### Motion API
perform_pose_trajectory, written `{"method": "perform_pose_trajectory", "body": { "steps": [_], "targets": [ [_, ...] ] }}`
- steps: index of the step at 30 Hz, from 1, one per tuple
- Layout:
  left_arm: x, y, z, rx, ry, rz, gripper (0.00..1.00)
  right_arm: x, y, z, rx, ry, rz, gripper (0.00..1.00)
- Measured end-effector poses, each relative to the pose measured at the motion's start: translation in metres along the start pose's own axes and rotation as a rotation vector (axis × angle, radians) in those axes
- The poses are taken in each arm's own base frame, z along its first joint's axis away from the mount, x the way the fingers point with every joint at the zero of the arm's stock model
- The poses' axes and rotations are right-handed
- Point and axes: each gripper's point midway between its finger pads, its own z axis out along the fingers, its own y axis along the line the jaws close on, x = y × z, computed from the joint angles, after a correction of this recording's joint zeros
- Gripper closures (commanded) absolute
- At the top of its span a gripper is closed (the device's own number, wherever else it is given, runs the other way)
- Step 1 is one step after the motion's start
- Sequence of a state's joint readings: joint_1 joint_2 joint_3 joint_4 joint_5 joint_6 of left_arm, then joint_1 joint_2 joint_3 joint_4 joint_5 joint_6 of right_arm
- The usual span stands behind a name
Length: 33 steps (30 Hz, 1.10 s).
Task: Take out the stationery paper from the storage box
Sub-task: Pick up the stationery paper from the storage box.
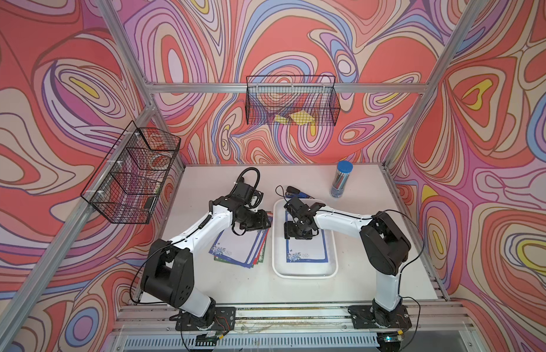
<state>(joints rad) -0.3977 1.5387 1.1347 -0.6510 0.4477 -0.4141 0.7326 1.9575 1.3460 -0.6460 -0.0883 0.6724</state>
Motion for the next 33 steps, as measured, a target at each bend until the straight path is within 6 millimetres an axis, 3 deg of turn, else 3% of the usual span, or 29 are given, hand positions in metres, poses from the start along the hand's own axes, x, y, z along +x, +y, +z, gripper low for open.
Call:
{"method": "perform_pose_trajectory", "body": {
  "steps": [7,14,24,30,33],
  "targets": [
    [0.005,0.000,0.003,0.017,0.016,-0.014,0.52,-0.007,0.037,0.001,-0.103,-0.011,-0.015,0.31],
    [0.003,-0.002,0.003,0.027,0.009,-0.011,0.51,-0.017,0.035,-0.010,-0.070,-0.047,-0.031,0.30],
    [-0.001,-0.009,0.007,0.062,0.005,-0.024,0.52,-0.029,-0.003,-0.081,0.096,-0.205,-0.040,0.18],
    [0.003,-0.005,0.020,0.051,0.043,-0.049,0.52,-0.021,-0.054,-0.069,0.215,-0.170,0.030,0.14],
    [0.006,-0.006,0.025,0.052,0.060,-0.055,0.52,-0.018,-0.069,-0.060,0.249,-0.149,0.061,0.13]
  ]
}}
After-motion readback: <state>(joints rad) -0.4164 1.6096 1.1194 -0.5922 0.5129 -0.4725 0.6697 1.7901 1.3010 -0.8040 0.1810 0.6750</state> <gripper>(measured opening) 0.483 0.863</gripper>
